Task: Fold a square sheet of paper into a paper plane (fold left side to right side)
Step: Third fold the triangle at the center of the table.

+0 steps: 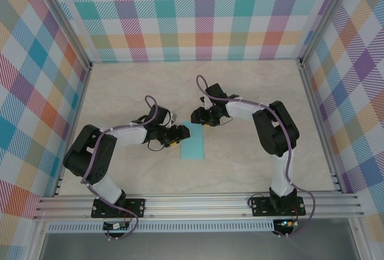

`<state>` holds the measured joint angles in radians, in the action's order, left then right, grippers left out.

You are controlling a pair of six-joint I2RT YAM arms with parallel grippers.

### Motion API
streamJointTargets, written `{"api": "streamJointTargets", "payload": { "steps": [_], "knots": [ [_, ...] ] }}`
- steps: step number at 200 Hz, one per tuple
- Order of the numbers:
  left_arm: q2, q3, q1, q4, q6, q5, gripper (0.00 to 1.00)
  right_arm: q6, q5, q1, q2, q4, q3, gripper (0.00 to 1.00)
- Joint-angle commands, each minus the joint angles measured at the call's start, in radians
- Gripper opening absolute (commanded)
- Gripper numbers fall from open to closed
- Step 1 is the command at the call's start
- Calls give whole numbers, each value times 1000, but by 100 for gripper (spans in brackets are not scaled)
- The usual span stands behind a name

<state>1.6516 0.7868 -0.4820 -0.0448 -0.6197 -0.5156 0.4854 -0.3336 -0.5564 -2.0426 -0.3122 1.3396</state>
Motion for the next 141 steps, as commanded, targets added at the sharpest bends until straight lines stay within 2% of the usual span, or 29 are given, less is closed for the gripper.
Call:
{"api": "streamJointTargets", "payload": {
  "steps": [1,29,71,116,141],
  "knots": [
    [25,25,-10,8,3,-12,68,-31,19,-5,-37,-35,15,57],
    [38,27,-15,20,1,-27,67,-28,16,-6,-39,-30,12,57],
    [46,29,-23,30,-7,-34,52,-28,14,-6,-44,-27,12,57],
    [22,25,-23,-11,0,8,42,-34,24,-5,-42,-29,11,57],
    [16,20,-23,-14,0,9,31,-41,26,-5,-39,-23,12,58]
  ]
}}
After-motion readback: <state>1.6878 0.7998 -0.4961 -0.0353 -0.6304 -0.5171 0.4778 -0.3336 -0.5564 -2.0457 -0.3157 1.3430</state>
